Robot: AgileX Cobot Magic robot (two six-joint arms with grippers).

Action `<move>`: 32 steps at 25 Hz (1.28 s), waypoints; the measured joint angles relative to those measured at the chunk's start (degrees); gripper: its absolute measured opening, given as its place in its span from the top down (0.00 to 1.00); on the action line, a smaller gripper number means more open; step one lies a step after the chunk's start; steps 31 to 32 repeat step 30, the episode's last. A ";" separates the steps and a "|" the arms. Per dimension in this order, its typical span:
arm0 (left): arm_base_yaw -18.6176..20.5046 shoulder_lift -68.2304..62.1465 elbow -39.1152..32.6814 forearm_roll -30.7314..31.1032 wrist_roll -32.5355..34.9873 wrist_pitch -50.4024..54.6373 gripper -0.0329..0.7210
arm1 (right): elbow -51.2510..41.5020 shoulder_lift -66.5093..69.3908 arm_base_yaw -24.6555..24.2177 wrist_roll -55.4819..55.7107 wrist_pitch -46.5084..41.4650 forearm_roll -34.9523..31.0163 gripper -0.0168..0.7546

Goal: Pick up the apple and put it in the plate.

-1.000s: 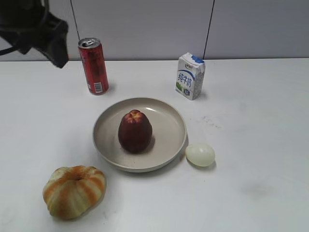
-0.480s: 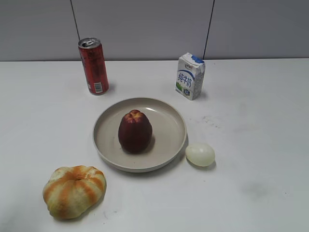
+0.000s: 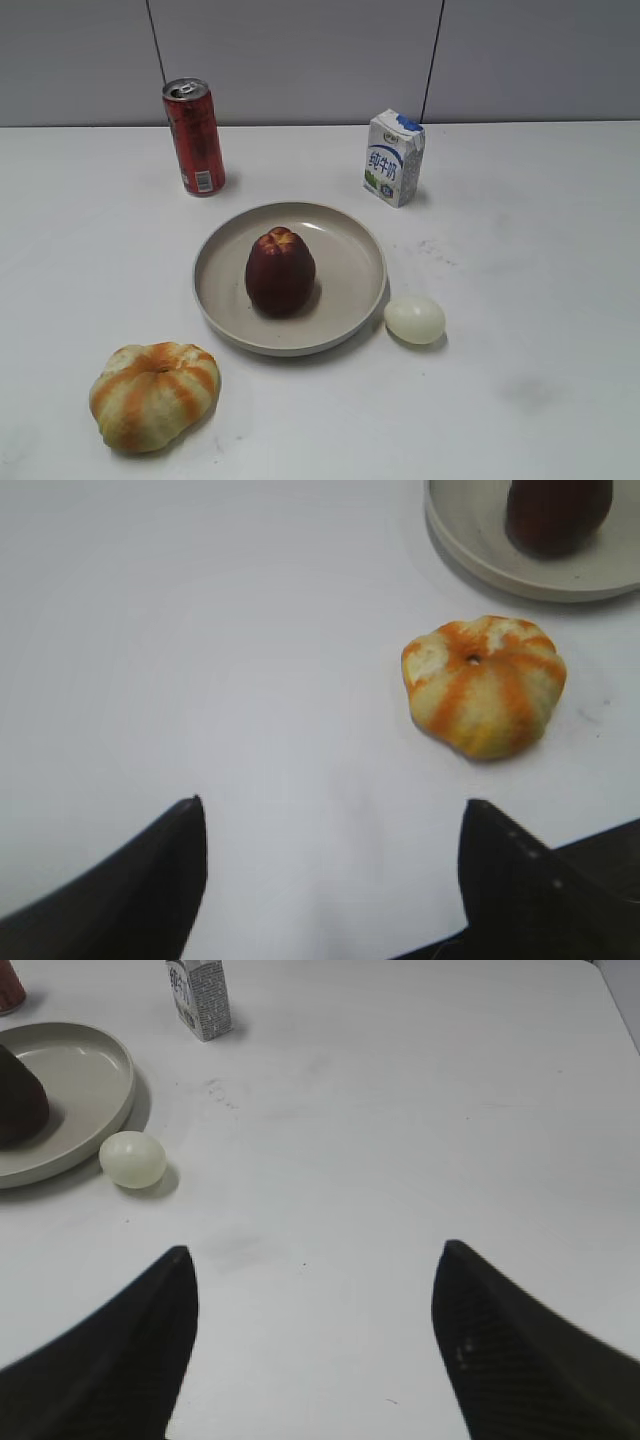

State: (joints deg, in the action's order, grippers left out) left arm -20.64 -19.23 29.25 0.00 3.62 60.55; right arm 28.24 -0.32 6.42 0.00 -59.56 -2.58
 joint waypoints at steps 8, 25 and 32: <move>0.00 0.63 0.00 -1.87 2.47 -0.64 0.17 | 0.00 0.00 0.00 0.00 0.00 0.00 0.22; 10.05 10.76 -0.37 -2.00 2.51 -0.94 0.17 | 0.00 0.00 0.00 0.00 0.00 0.00 0.22; 16.36 17.26 -0.37 -1.90 2.51 -0.94 0.17 | 0.00 0.00 0.00 0.00 0.00 0.00 0.22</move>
